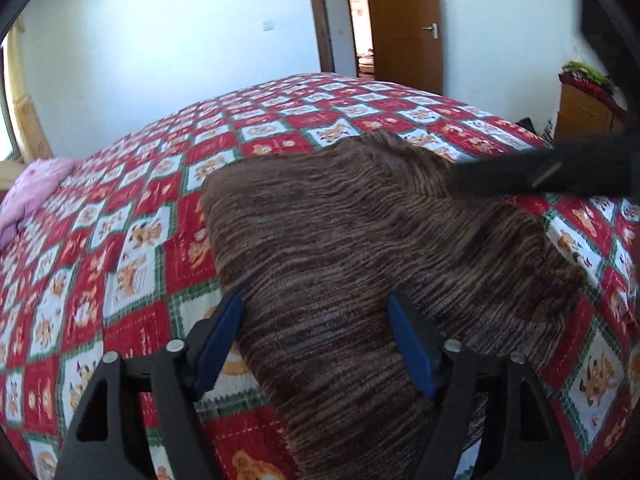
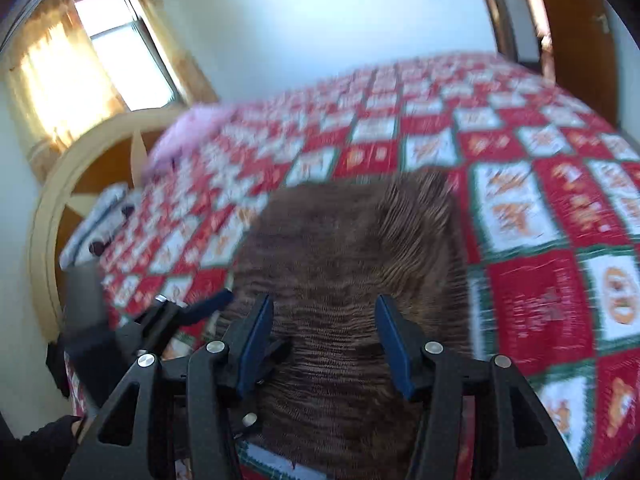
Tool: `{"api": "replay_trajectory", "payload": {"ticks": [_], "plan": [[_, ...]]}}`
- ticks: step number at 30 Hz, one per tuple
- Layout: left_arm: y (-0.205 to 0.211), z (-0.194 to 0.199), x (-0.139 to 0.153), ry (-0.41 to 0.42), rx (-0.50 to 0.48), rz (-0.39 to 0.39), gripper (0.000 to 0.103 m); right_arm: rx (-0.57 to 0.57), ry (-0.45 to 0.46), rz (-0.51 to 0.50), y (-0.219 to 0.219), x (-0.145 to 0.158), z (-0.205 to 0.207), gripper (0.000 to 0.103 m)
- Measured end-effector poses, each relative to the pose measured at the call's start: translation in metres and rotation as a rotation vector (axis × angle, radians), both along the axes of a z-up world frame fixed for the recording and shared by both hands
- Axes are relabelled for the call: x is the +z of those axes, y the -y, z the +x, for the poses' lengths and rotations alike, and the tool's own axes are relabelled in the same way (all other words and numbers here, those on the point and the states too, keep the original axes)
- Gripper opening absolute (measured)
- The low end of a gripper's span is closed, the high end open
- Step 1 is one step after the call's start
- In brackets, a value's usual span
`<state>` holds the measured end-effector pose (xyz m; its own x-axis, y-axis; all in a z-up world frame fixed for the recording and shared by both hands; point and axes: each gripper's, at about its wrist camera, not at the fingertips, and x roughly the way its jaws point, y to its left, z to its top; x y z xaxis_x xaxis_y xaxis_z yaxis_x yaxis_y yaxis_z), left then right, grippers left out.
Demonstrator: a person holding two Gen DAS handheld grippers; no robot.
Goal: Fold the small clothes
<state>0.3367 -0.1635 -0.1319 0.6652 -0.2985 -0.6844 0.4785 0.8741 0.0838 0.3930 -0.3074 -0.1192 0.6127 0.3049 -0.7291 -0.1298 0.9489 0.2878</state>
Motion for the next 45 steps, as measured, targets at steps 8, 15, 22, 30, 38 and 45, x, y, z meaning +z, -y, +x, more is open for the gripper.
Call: {"api": "replay_trajectory", "payload": {"ticks": [8,15,22,30,38,45], "plan": [[-0.015,0.012,-0.016,-0.132,0.028,-0.099,0.096,-0.11,-0.046,0.033,0.048,-0.014,0.001,0.024],[-0.017,0.014,-0.02,-0.156,0.044,-0.121,0.102,0.058,0.033,-0.001,-0.015,0.028,0.046,0.052],[-0.021,0.009,-0.02,-0.145,0.049,-0.119,0.103,0.145,-0.121,-0.209,-0.076,-0.014,0.116,0.052],[-0.022,0.009,-0.02,-0.154,0.046,-0.128,0.103,0.102,-0.082,-0.194,-0.057,-0.011,0.1,0.052],[-0.021,0.006,-0.019,-0.154,0.045,-0.125,0.103,0.015,-0.078,-0.108,0.016,-0.016,0.054,0.052],[-0.021,0.005,-0.019,-0.147,0.046,-0.13,0.103,-0.037,-0.011,-0.012,0.045,-0.003,0.02,0.049]]}}
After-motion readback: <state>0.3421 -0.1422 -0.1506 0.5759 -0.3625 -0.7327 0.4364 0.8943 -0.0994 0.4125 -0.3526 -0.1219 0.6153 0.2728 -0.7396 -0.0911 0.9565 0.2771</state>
